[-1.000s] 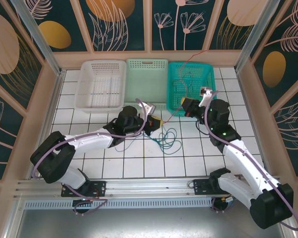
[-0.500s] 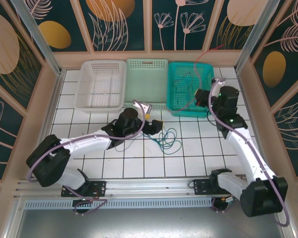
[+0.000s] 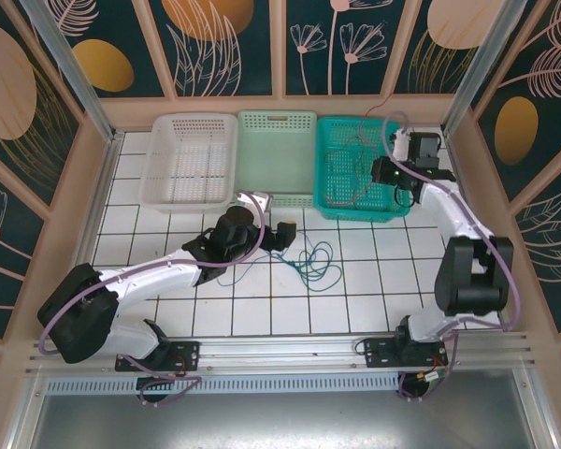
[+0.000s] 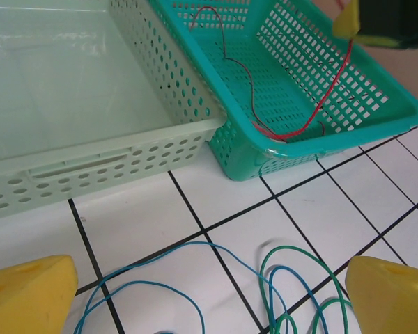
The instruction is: Untangle the cables
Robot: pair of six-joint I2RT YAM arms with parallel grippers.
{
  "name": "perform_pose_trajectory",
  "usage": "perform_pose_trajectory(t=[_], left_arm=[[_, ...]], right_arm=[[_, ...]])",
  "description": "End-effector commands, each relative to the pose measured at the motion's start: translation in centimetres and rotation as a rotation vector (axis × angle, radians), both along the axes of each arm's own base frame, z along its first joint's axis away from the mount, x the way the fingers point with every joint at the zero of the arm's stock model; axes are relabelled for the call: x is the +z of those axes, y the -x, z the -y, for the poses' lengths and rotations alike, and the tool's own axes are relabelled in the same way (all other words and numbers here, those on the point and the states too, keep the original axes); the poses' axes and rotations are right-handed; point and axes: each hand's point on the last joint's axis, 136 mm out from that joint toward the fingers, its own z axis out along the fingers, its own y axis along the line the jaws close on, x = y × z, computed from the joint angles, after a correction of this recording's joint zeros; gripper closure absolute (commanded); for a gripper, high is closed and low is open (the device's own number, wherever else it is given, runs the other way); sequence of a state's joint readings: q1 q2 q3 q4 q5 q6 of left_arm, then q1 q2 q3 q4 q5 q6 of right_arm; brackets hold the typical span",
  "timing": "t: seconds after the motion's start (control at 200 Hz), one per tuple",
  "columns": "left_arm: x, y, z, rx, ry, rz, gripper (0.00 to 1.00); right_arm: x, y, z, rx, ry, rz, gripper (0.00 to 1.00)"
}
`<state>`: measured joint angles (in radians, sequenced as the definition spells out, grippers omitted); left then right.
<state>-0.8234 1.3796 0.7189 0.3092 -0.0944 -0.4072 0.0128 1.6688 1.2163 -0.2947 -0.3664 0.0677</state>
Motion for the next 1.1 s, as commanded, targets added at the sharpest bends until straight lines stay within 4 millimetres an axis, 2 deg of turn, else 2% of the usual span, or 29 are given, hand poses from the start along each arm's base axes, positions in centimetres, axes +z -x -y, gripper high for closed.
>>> perform_pose_trajectory(t=[0.0, 0.16, 0.27, 0.36, 0.385, 0.41, 0.46, 0.566, 0.656, 0.776, 0.876, 0.991, 1.096], left_arm=[[-1.0, 0.1, -0.5, 0.004, -0.042, 0.000, 0.01], [-1.5, 0.2, -0.6, 0.003, -0.053, -0.012, 0.01], [-1.6, 0.2, -0.9, 0.009, -0.064, -0.007, 0.01], [-1.6, 0.2, -1.1, 0.014, -0.074, -0.003, 0.02], [-1.6, 0.2, -1.1, 0.016, -0.076, -0.003, 0.01], [-1.6, 0.2, -1.2, 0.019, -0.078, -0.002, 0.02], [-1.6, 0.2, -1.4, 0.022, -0.084, -0.001, 0.01], [-1.8, 0.2, -1.8, 0.035, -0.097, 0.001, 0.01], [-2.1, 0.3, -2.0, 0.041, -0.105, -0.004, 0.01], [-3.1, 0.5, -2.0, 0.032, -0.129, -0.030, 0.02], [-4.7, 0.5, -1.8, 0.020, -0.180, -0.079, 0.01], [-5.5, 0.8, -0.9, -0.023, -0.179, -0.110, 0.03], [-5.4, 1.0, -0.1, -0.059, -0.146, -0.115, 0.05]], right_arm=[[-1.9, -0.3, 0.2, 0.019, 0.025, -0.073, 1.00], [-5.3, -0.3, -1.0, 0.038, 0.005, -0.172, 1.00], [-6.7, -0.3, -1.5, 0.044, 0.004, -0.207, 1.00], [-7.3, -0.7, -0.6, -0.013, 0.032, -0.216, 0.77], [-7.3, -0.8, -0.2, -0.037, 0.048, -0.211, 0.66], [-7.0, -1.1, 0.2, -0.058, 0.057, -0.200, 0.56], [-6.1, -1.3, 0.4, -0.074, 0.056, -0.169, 0.44], [-2.2, -1.5, -0.4, -0.069, -0.001, -0.046, 0.33], [2.3, -1.0, -1.4, -0.054, -0.062, 0.082, 0.25], [7.0, 0.9, -2.4, -0.038, -0.100, 0.222, 0.23], [8.8, 3.1, -2.6, -0.070, -0.098, 0.273, 0.24], [7.8, 6.5, -3.8, -0.055, -0.118, 0.233, 0.32], [4.8, 10.2, -5.3, -0.010, -0.120, 0.116, 0.43]])
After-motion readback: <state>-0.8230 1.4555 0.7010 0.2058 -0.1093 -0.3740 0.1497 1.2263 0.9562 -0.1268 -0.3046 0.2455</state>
